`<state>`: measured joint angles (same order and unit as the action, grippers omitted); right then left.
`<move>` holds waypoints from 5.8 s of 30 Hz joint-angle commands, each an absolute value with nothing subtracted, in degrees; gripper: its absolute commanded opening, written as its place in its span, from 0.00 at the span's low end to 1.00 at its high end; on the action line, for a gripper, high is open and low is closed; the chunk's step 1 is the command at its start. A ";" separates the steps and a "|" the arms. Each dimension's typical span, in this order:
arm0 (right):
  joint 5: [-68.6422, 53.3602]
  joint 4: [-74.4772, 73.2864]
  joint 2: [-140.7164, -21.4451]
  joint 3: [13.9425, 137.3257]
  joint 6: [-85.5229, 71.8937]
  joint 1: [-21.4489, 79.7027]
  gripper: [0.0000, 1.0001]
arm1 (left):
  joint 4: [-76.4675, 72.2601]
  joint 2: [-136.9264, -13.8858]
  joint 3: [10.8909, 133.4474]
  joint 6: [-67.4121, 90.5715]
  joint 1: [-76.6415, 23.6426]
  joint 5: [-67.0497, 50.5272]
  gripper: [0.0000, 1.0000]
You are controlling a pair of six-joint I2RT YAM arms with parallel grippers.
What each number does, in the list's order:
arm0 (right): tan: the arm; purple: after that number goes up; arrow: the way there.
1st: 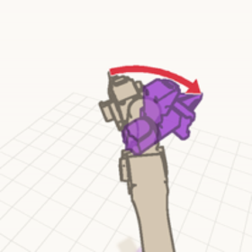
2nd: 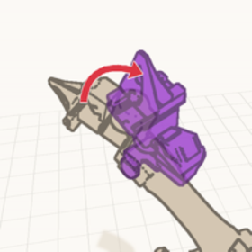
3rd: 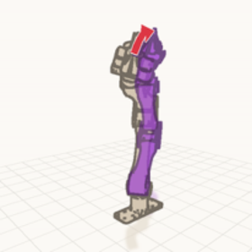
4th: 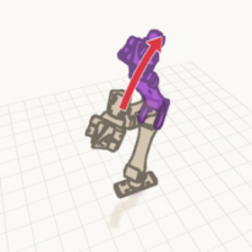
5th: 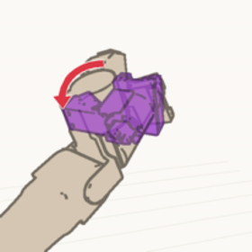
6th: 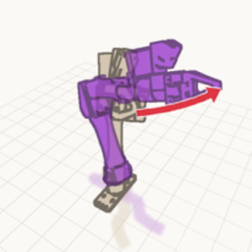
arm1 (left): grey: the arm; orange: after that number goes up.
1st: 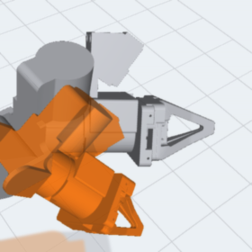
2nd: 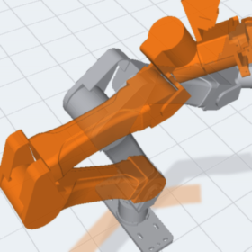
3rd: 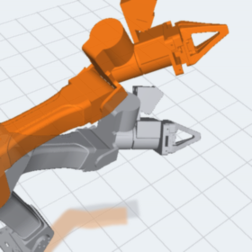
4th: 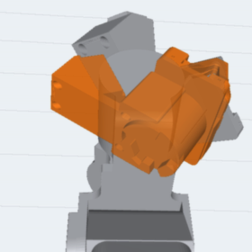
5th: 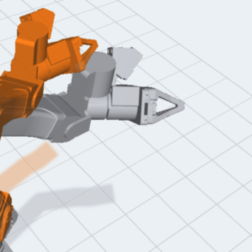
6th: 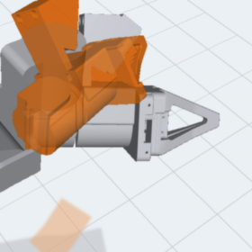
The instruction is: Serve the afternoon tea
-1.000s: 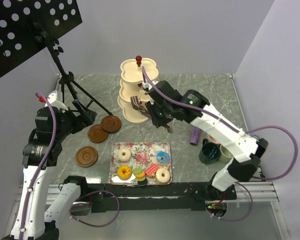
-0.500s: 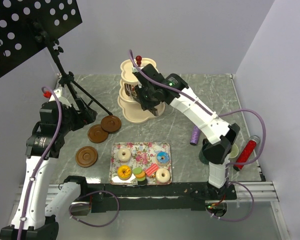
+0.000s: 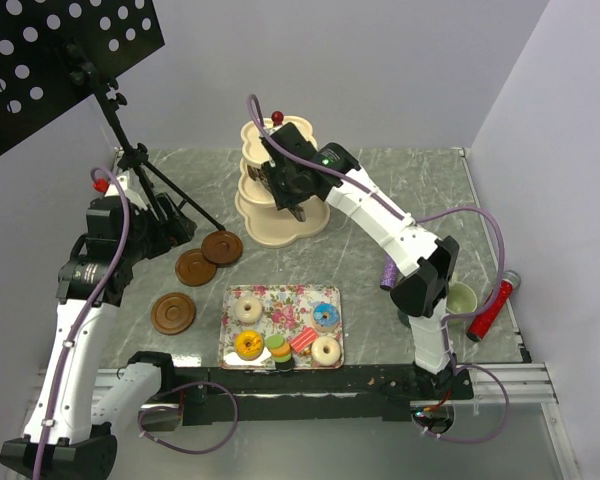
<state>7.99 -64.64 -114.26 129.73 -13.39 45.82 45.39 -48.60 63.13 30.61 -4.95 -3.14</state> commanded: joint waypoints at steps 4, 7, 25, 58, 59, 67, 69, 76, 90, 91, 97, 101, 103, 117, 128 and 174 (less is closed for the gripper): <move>13.97 -57.74 -115.92 131.30 -12.13 45.62 0.30 | 43.59 -49.31 65.48 29.62 -5.01 -3.25 1.00; 15.02 -58.27 -117.68 132.80 -11.60 45.62 0.30 | 43.33 -49.57 65.22 29.71 -5.01 -2.90 1.00; 17.22 -57.04 -117.33 130.69 -11.69 45.44 0.50 | 43.07 -50.45 65.48 29.36 -5.01 -2.55 1.00; 13.00 -47.80 -93.17 103.18 -7.73 54.13 0.51 | 45.08 -45.44 62.06 34.00 -5.01 -0.97 1.00; 13.18 -48.86 -92.73 103.10 -7.91 54.75 0.51 | 45.26 -45.18 61.62 34.62 -5.01 -0.88 1.00; 11.70 -50.63 -85.53 96.08 -10.54 61.08 0.51 | 46.75 -39.82 56.34 37.44 -5.01 -0.18 1.00; 9.15 -49.66 -82.98 91.61 -11.77 61.52 0.51 | 47.72 -38.85 55.72 37.70 -5.01 -0.18 1.00; 3.34 -49.48 -74.37 76.75 -14.67 63.02 0.51 | 49.04 -34.81 53.62 40.42 -5.01 1.58 1.00; -5.35 -46.41 -71.71 67.93 -14.06 63.28 0.60 | 51.94 -31.64 52.56 42.80 -5.01 2.20 1.00; -5.71 -45.97 -72.50 68.37 -14.32 63.28 0.60 | 52.29 -31.64 52.73 42.54 -5.01 2.28 1.00; -5.80 -44.30 -76.02 69.61 -14.15 63.28 0.65 | 53.53 -30.85 52.91 42.19 -5.01 2.82 1.00; -5.27 -43.86 -77.78 70.40 -12.92 63.37 0.68 | 52.91 -30.50 52.12 42.71 -5.01 2.29 1.00; -5.01 -43.94 -78.74 71.10 -12.22 63.54 0.68 | 52.65 -30.41 51.77 42.80 -5.01 2.02 1.00; -0.71 -44.74 -84.55 74.97 -9.14 67.14 0.72 | 51.86 -31.03 51.50 42.36 -5.01 1.58 1.00; 1.67 -45.09 -86.83 75.67 -9.14 68.64 0.69 | 51.24 -31.46 51.50 42.28 -5.01 1.49 1.00; -5.18 -35.25 -76.19 69.34 -6.68 26.73 0.38 | 54.14 -29.09 53.35 42.81 -5.01 3.78 1.00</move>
